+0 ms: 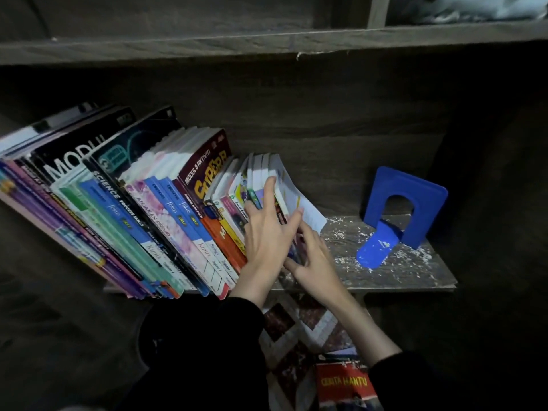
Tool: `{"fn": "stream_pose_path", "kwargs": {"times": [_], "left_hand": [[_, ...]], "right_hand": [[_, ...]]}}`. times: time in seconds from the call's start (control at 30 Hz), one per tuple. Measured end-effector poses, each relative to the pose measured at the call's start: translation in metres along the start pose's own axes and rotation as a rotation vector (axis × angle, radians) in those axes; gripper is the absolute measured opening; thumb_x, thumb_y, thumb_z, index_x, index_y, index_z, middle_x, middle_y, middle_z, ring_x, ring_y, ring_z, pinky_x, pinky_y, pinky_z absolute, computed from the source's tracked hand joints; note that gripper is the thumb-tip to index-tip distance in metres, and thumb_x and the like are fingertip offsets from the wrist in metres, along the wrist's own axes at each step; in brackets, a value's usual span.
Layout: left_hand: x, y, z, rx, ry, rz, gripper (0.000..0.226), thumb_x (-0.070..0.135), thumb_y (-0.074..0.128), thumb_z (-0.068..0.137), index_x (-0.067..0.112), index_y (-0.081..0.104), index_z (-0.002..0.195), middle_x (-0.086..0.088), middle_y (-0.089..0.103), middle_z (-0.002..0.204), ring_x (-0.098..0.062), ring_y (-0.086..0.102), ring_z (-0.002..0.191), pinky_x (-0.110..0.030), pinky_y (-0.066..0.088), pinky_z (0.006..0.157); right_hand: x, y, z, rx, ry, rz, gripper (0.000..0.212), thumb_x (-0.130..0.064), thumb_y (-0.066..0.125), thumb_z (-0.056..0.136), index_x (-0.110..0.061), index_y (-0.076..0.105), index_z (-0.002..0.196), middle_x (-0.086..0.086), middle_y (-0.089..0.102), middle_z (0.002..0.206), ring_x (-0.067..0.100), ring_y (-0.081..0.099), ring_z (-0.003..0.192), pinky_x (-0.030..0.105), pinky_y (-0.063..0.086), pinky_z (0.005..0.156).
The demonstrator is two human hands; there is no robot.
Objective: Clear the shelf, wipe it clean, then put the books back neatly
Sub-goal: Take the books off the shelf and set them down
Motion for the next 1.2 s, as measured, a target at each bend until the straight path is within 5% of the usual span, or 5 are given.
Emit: {"fn": "stream_pose_path", "kwargs": {"times": [0.33,0.63,0.83,1.03,1.2], "left_hand": [[-0.001,-0.008,-0.012,0.222,0.050,-0.197,0.057,0.018,0.064,0.083,0.026,0.042,0.134,-0.010,0.054,0.118,-0.029,0.058,0.091,-0.033,0.040,0.078],[-0.001,-0.075,-0.064,0.087,0.104,-0.752,0.058,0.004,0.073,0.074,0.038,0.051,0.114,0.017,0.064,0.110,-0.012,0.063,0.107,-0.048,0.052,0.093],[-0.032,-0.088,-0.106,-0.083,-0.027,-0.932,0.061,-0.013,0.074,0.064,0.026,0.055,0.108,-0.002,0.070,0.105,-0.015,0.066,0.099,-0.034,0.059,0.076],[-0.098,-0.017,-0.153,-0.254,-0.271,-0.866,0.064,-0.001,0.076,0.072,0.045,0.055,0.111,-0.001,0.073,0.099,-0.016,0.069,0.090,-0.025,0.056,0.067],[-0.152,0.075,-0.196,-0.336,-0.395,-0.749,0.057,-0.004,0.064,0.085,0.040,0.049,0.118,0.006,0.064,0.115,-0.010,0.064,0.098,-0.033,0.055,0.085]], "right_hand": [[0.000,0.008,-0.015,-0.036,-0.105,-0.116,0.077,-0.021,0.061,0.083,-0.022,0.023,0.150,-0.003,0.035,0.150,0.015,0.032,0.135,0.021,0.021,0.107],[-0.021,-0.068,-0.020,0.051,0.032,0.134,0.073,-0.074,0.054,0.074,-0.074,0.006,0.129,-0.027,0.015,0.150,0.002,0.014,0.142,0.038,0.020,0.114],[-0.021,-0.058,-0.050,-0.441,0.190,0.452,0.106,-0.021,0.071,0.072,-0.063,-0.001,0.137,-0.026,0.067,0.109,0.008,0.065,0.104,0.025,0.056,0.075],[0.036,-0.022,-0.115,-0.666,0.217,0.295,0.113,-0.010,0.082,0.072,-0.057,0.005,0.141,-0.038,0.010,0.149,-0.017,0.023,0.133,0.009,0.030,0.103],[0.125,-0.001,-0.176,-0.631,0.494,0.346,0.101,-0.017,0.083,0.072,-0.067,0.020,0.133,-0.036,0.032,0.140,-0.017,0.043,0.119,0.019,0.042,0.100]]}}
Point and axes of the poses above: each hand's wrist, its own z-axis towards the middle knuckle, its own y-axis out of the palm, x = y × z, the point moved 9 cm from there along z, towards the middle knuckle
